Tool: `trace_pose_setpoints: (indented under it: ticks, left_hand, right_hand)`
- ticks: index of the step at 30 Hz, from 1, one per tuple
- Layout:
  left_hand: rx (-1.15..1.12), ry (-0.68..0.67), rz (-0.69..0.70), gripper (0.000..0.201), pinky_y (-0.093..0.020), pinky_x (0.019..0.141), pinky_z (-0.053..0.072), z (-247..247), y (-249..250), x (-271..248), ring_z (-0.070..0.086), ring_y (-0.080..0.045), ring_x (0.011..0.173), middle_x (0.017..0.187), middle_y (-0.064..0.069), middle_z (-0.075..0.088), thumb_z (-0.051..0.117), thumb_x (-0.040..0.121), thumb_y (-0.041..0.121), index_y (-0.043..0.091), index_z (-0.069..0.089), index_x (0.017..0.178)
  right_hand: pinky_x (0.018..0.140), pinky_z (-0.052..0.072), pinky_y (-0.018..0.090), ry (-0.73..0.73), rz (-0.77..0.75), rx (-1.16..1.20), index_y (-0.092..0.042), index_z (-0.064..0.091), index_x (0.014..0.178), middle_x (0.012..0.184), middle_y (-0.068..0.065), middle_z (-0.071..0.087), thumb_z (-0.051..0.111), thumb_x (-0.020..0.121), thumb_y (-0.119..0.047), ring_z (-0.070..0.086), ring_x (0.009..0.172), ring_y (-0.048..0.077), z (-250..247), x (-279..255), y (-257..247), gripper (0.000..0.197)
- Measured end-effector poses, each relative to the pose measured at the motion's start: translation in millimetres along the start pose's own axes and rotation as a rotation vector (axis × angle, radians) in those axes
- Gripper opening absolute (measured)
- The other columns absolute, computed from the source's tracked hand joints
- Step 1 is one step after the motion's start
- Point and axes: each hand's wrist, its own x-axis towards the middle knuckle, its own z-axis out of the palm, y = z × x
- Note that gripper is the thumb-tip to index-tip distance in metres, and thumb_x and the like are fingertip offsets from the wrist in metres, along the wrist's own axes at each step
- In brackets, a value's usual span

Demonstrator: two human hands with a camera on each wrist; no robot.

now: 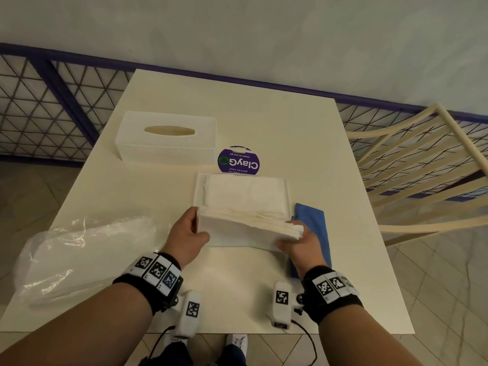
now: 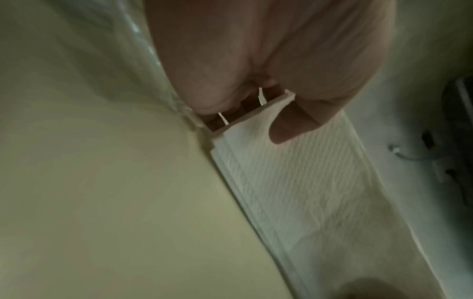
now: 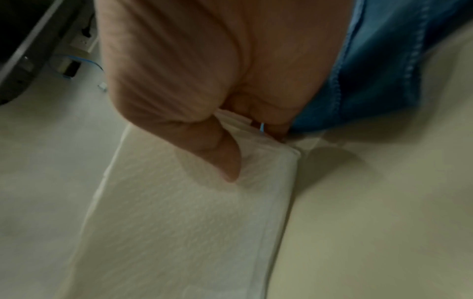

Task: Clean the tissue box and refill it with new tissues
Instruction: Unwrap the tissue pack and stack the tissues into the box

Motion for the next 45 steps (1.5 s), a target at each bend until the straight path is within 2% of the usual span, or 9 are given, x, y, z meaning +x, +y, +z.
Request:
trace_pose_setpoints:
  ticks: [9, 17, 21, 23, 26, 31, 38, 41, 45]
  left_hand:
    - [0.194, 0.067, -0.012, 0.038, -0.026, 0.080, 0.040, 10.9, 11.2, 10.5, 0.057, -0.022, 0.097, 0.102, 0.000, 0.058, 0.060, 0.085, 0.006, 0.013, 0.044, 0.118]
    - [0.253, 0.182, 0.016, 0.056, -0.036, 0.084, 0.051, 4.2, 61.3, 61.6, 0.059, -0.018, 0.093, 0.112, 0.000, 0.059, 0.070, 0.082, 0.023, 0.018, 0.043, 0.131]
    - [0.304, 0.183, -0.025, 0.059, -0.024, 0.069, 0.045, 7.4, 60.9, 76.6, 0.057, -0.017, 0.090, 0.118, -0.006, 0.061, 0.068, 0.084, 0.025, 0.015, 0.041, 0.135]
    - [0.321, 0.174, -0.052, 0.063, -0.024, 0.073, 0.045, 7.8, 57.7, 78.2, 0.057, -0.017, 0.094, 0.123, -0.007, 0.060, 0.068, 0.084, 0.026, 0.015, 0.038, 0.138]
    - [0.363, 0.167, -0.090, 0.074, -0.034, 0.098, 0.043, 4.3, 52.1, 75.0, 0.054, -0.021, 0.117, 0.138, -0.006, 0.048, 0.070, 0.082, 0.032, 0.016, 0.031, 0.142]
    - [0.390, 0.253, 0.076, 0.044, -0.027, 0.089, 0.043, -30.1, 66.9, 45.2, 0.059, -0.013, 0.105, 0.130, -0.002, 0.051, 0.067, 0.085, 0.025, 0.017, 0.052, 0.125]
    - [0.735, 0.349, 0.070, 0.030, -0.040, 0.096, 0.043, -126.5, 35.1, -26.5, 0.054, -0.022, 0.112, 0.122, 0.000, 0.051, 0.068, 0.082, 0.027, 0.028, 0.059, 0.111]
    - [0.945, 0.302, -0.027, 0.044, -0.049, 0.104, 0.029, -148.4, 7.9, -46.1, 0.040, -0.024, 0.129, 0.135, 0.002, 0.047, 0.065, 0.080, 0.046, 0.030, 0.055, 0.120]
    - [1.069, 0.258, -0.164, 0.071, -0.052, 0.114, -0.002, -163.2, -26.0, -58.4, -0.004, -0.018, 0.147, 0.160, 0.007, 0.007, 0.022, 0.082, 0.070, 0.039, 0.022, 0.147]
  right_hand:
    - [0.082, 0.053, 0.031, 0.027, 0.003, -0.081, -0.021, 0.057, 0.108, 0.096, -0.005, 0.068, 0.070, 0.082, -0.011, 0.065, 0.089, 0.013, 10.5, 7.9, -10.3, 0.030]
    - [0.073, 0.060, 0.037, 0.167, -0.042, -0.168, -0.016, 0.044, 0.132, 0.107, 0.006, 0.063, 0.073, 0.080, -0.018, 0.066, 0.092, 0.025, 11.0, 65.8, -66.3, 0.060]
    - [0.065, 0.061, 0.041, 0.146, -0.005, -0.167, -0.017, 0.042, 0.134, 0.113, 0.010, 0.063, 0.072, 0.080, -0.015, 0.066, 0.092, 0.028, 13.7, 82.7, -72.3, 0.063]
    - [0.069, 0.060, 0.038, 0.134, 0.013, -0.212, -0.017, 0.041, 0.136, 0.115, 0.011, 0.063, 0.072, 0.080, -0.018, 0.066, 0.093, 0.026, 13.6, 88.0, -70.3, 0.064]
    - [0.093, 0.051, 0.037, 0.141, 0.068, -0.387, -0.017, 0.036, 0.141, 0.131, 0.011, 0.055, 0.072, 0.081, -0.027, 0.059, 0.110, 0.025, 11.8, 90.6, -63.4, 0.071]
    - [0.102, 0.043, 0.037, 0.233, -0.083, -0.442, -0.019, 0.048, 0.131, 0.133, 0.006, 0.046, 0.069, 0.081, -0.022, 0.052, 0.118, 0.023, 23.1, 75.7, -60.4, 0.054]
    - [0.067, 0.040, 0.015, -0.240, -0.291, -0.503, -0.017, 0.067, 0.099, 0.077, -0.016, 0.057, 0.056, 0.087, -0.011, 0.051, 0.066, 0.000, 121.6, 22.8, -61.8, 0.017]
    - [0.075, 0.041, 0.017, -0.496, -0.248, -0.614, -0.014, 0.069, 0.104, 0.090, -0.004, 0.066, 0.051, 0.088, -0.008, 0.058, 0.079, 0.009, 162.9, 11.4, -57.4, 0.024]
    - [0.089, 0.053, 0.033, -0.631, -0.097, -0.805, -0.011, 0.067, 0.113, 0.107, 0.008, 0.067, 0.047, 0.087, -0.007, 0.064, 0.095, 0.025, 202.0, 12.1, -58.5, 0.033]
